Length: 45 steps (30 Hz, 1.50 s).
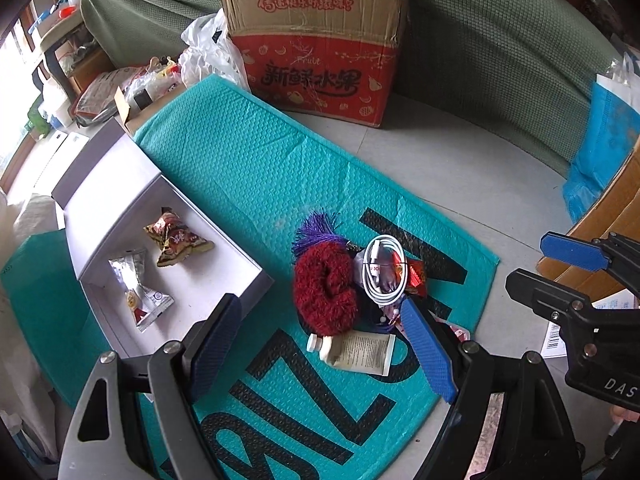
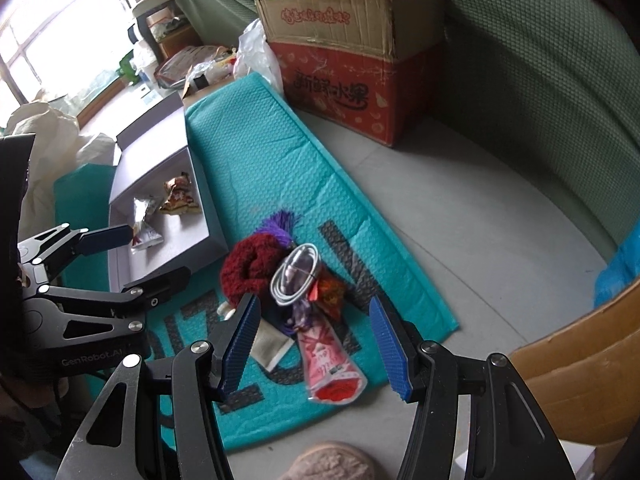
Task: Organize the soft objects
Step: 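Move both open tools back over the remaining pile on the mat, then lower the left tool onto the cream lotion tube while the right tool approaches the pink pouch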
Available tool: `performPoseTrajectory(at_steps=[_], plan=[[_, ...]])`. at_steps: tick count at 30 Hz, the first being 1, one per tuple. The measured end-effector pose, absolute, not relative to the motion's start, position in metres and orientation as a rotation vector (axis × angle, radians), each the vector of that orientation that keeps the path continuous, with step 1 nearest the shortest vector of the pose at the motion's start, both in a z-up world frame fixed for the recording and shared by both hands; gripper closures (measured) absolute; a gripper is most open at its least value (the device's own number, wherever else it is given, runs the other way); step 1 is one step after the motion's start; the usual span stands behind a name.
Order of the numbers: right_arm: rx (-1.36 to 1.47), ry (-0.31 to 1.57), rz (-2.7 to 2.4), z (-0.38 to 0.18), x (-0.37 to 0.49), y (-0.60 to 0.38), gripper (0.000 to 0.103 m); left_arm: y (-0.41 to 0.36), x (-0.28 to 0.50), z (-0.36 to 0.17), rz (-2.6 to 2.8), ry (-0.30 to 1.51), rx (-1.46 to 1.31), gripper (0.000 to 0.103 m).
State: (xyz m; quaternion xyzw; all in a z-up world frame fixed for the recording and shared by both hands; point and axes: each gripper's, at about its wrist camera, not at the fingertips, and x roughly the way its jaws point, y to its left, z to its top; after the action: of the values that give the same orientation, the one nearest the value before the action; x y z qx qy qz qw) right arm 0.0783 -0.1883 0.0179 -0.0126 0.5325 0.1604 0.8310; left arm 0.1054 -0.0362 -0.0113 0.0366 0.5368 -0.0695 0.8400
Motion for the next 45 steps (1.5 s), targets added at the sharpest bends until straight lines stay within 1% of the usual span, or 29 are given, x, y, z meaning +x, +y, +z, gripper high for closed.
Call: performPoseTrajectory(at_steps=[8,18,30,39,45], plan=[[-0.046,1.152,0.346,-0.013,0.076,-0.191,0.046,-0.041,0.100,-0.048,-0.160,1.163,0.067,0.021],[-0.030,1.231,0.327,-0.059,0.076,-0.206,0.046,-0.046,0.091,-0.101,-0.108,1.264,-0.024,0.021],[-0.011,1.313,0.299,-0.093,0.071,-0.219,0.045,-0.039,0.091,-0.154,0.038,1.350,-0.231,0.021],[0.005,1.338,0.276,-0.115,0.067,-0.220,0.045,-0.027,0.097,-0.180,0.141,1.394,-0.387,0.021],[0.004,1.345,0.272,-0.121,0.069,-0.221,0.045,-0.030,0.111,-0.184,0.239,1.396,-0.356,0.021]])
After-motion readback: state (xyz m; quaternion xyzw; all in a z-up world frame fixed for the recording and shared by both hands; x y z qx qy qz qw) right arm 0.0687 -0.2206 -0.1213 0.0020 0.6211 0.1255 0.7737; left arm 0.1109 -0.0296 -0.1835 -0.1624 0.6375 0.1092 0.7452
